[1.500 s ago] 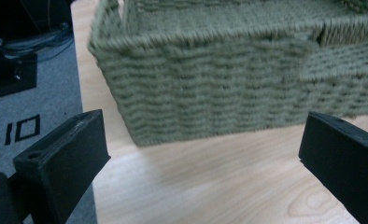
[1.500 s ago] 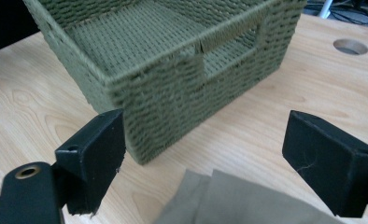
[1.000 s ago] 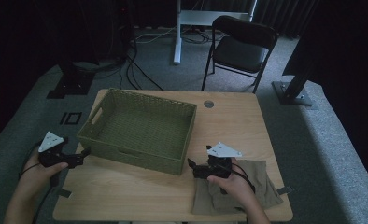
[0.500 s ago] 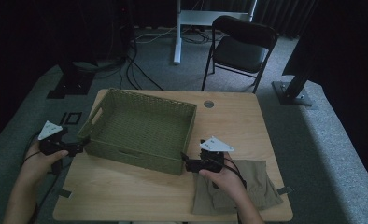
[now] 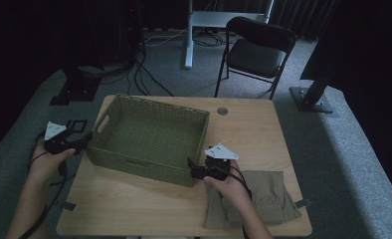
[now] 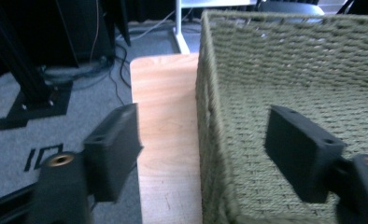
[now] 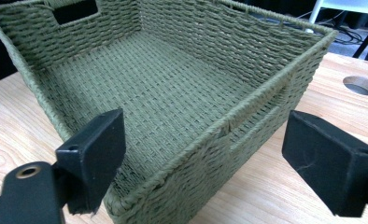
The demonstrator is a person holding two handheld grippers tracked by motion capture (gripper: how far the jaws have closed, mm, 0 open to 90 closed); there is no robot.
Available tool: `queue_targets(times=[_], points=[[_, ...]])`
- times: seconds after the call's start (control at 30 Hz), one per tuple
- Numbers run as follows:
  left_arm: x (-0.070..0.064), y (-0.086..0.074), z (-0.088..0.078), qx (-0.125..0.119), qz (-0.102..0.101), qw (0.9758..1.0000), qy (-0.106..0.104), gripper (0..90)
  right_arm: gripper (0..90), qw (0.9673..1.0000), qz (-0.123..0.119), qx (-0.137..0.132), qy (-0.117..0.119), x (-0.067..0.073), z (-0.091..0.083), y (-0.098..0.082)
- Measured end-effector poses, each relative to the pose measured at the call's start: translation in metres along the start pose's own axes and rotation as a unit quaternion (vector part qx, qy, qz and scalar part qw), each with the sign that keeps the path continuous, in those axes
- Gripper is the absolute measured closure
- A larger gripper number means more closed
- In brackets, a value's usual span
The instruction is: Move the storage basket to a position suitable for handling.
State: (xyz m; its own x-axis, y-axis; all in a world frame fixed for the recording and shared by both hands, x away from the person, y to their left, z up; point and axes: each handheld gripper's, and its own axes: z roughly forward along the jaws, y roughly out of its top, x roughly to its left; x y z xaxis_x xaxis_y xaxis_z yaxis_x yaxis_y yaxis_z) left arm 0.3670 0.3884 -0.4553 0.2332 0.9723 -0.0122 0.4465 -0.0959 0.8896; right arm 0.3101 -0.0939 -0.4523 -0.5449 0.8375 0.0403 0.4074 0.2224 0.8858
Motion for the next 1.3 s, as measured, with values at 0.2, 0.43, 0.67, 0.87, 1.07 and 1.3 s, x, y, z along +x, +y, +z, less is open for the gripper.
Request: queue_targets(times=[0.2, 0.43, 0.67, 0.87, 1.07, 1.3], points=[[0.001, -0.01, 0.013, 0.007, -0.022, 0.9997, 0.001, 47.2, 18.3, 0.9992, 0.034, -0.008, -0.022, 0.008, 0.009, -0.001], [-0.007, -0.017, 0.022, 0.007, -0.021, 0.9997, -0.002, 57.0, 29.7, 0.9969, 0.066, -0.011, -0.041, 0.014, 0.019, -0.006], [-0.015, -0.016, 0.025, 0.008, -0.015, 0.9999, 0.003, 69.1, 50.1, 0.9939, 0.099, 0.009, -0.047, 0.013, 0.026, -0.015], [-0.022, -0.015, 0.024, 0.012, -0.015, 0.9994, 0.027, 80.8, 58.0, 0.9917, 0.114, 0.012, -0.059, 0.018, 0.027, -0.014], [-0.028, -0.017, 0.022, 0.008, -0.026, 0.9987, 0.043, 83.3, 62.8, 0.9907, 0.103, 0.021, -0.087, 0.017, 0.032, -0.009], [-0.038, -0.017, 0.019, 0.016, -0.032, 0.9983, 0.047, 83.9, 68.9, 0.9894, 0.104, 0.03, -0.097, 0.008, 0.035, -0.004]])
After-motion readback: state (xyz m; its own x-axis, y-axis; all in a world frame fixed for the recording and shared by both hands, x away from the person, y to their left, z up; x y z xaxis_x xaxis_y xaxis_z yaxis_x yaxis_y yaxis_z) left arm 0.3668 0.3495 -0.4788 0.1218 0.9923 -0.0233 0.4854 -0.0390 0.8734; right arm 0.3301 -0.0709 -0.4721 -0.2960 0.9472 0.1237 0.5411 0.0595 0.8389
